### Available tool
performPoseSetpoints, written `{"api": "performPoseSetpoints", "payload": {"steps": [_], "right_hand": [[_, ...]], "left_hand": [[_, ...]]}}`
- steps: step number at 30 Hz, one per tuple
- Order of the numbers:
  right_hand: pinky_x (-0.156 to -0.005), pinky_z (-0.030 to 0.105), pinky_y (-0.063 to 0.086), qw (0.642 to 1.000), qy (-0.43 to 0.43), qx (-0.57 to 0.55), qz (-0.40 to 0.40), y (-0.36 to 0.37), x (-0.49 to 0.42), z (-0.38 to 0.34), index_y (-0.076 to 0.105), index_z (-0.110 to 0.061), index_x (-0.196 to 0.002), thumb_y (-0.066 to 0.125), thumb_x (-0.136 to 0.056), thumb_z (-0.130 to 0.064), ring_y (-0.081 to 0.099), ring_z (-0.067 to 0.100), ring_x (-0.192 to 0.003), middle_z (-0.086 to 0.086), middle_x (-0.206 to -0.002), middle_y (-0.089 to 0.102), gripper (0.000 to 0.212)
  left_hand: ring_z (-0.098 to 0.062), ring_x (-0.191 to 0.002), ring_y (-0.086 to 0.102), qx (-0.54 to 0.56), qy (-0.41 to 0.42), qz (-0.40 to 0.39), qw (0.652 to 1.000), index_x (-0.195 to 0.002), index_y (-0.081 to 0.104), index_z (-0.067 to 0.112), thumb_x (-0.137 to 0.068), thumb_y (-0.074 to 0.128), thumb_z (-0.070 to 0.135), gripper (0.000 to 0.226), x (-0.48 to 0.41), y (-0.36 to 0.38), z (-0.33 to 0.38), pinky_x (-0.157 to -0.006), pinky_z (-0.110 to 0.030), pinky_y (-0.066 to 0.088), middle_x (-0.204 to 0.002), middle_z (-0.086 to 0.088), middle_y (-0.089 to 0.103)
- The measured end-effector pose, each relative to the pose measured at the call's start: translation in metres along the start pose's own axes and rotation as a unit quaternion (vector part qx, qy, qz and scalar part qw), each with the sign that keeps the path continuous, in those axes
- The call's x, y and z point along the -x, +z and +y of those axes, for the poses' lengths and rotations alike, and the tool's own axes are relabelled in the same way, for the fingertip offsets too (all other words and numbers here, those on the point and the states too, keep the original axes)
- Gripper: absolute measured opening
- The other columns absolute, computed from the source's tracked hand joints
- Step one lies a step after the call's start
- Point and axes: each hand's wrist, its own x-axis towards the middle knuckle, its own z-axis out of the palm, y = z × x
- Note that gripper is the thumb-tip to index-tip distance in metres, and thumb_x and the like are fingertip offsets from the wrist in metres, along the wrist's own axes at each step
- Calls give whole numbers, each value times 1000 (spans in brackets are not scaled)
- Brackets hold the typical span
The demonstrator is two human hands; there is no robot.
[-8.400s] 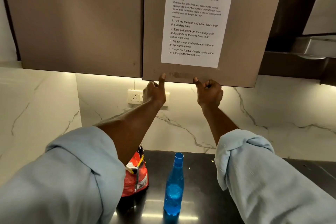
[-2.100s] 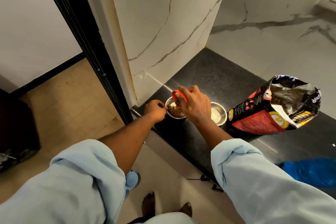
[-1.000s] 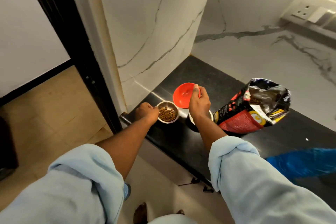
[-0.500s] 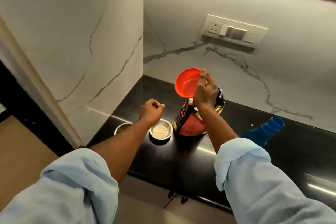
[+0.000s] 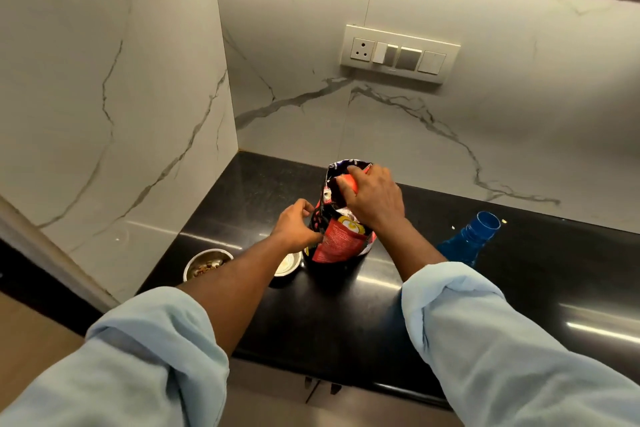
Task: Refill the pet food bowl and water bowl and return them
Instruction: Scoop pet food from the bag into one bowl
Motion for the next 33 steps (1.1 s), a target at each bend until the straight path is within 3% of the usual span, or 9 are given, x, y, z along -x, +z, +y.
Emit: {"api": "performPoseSetpoints", "payload": {"steps": [3,6,10,14,19,27,30,33], "right_hand": [[-98,49,50,999,-4,17,-41,7,-3,-2,51,-33,-152,39,-106,-59,52,36,-125,18,-135,50,54],[-99,52,51,996,-10,7,-91,6,-8,-9,56,-37,-146,41,-107,-53,60,39,-119,20,-141,48,45],[-95,48,55,990,-38,-5,-133,7,-7,-13,60,-30,-142,42,-107,-47,64,36,-112,17,-128,62,43],[-104,50,53,983,31,-107,-144,10,-12,2,59,-33,-146,39,-107,-52,64,35,-121,13,-133,68,47],[-111,43,43,956,55,-209,-198,9,-15,17,52,-25,-153,36,-113,-46,54,34,-137,13,-151,58,48],[-92,52,58,974,51,-219,-5,-4,-6,10,63,-31,-136,36,-110,-54,66,34,-112,12,-124,71,44],[-77,51,62,970,77,-224,52,-16,-11,13,67,-31,-126,33,-108,-58,70,34,-91,12,-103,74,47],[-73,49,62,965,98,-224,97,-28,-14,18,69,-26,-123,33,-110,-56,69,32,-85,13,-99,74,49]], "left_hand": [[-25,-116,60,-14,3,-7,1000,-128,53,23,-69,95,24,73,-2,-4,1,-93,-40,58,-132,-2,54],[-23,-121,57,-20,10,-9,1000,-133,51,22,-68,96,27,78,-2,-4,3,-101,-44,56,-134,-3,55],[-22,-120,59,-11,19,-14,1000,-128,52,24,-66,95,25,76,-1,4,6,-102,-46,57,-130,-2,58],[-20,-116,61,1,22,-1,1000,-125,53,23,-66,95,21,73,0,8,5,-98,-42,58,-125,0,60],[-20,-114,62,-4,26,-8,1000,-125,53,24,-66,96,21,74,-2,8,7,-96,-44,60,-124,-1,61],[-21,-117,59,-2,19,1,1000,-125,53,21,-72,94,21,68,5,7,9,-90,-33,53,-125,-1,59],[-22,-119,57,-6,12,1,1000,-129,53,20,-71,96,25,72,7,5,7,-94,-38,54,-128,-1,57],[-23,-120,57,-7,4,1,1000,-131,53,22,-67,99,31,80,9,1,3,-100,-44,56,-132,-1,55]]}}
